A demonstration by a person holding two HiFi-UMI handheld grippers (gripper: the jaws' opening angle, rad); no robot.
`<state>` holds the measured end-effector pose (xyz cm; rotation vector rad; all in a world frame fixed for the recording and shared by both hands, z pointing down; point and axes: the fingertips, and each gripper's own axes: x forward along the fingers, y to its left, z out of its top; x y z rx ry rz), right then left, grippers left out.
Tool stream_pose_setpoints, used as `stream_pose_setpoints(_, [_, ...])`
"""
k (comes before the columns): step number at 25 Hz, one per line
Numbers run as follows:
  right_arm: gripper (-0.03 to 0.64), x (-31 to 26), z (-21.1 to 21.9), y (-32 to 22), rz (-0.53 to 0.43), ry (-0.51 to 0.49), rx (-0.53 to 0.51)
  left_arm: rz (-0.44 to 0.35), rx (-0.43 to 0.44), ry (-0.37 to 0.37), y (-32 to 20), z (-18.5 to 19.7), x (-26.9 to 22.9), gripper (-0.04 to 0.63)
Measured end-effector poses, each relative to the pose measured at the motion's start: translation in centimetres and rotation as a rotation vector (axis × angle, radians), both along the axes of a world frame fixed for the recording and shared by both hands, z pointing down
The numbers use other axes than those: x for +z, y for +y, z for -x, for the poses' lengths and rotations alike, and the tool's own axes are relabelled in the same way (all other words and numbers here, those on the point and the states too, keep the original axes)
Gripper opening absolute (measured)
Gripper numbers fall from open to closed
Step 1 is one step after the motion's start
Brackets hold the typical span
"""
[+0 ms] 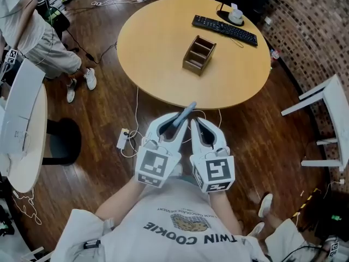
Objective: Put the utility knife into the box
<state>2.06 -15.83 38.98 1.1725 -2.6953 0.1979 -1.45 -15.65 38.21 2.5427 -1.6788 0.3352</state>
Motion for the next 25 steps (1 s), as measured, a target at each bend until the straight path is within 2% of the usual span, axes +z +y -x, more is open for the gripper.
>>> stream_pose_setpoints(12, [0.003, 1.3, 0.4, -7.1, 0.01, 0.018, 0.069, 0.02, 0.077, 0.006, -7.5, 0.3, 1.6, 0.077])
stream_pose_setpoints(25, [0.003, 2.4, 1.5, -15.8, 0.046, 0.068, 0.156, 0.053, 0.187, -0.081, -17.2, 1.9, 3.6, 0.077])
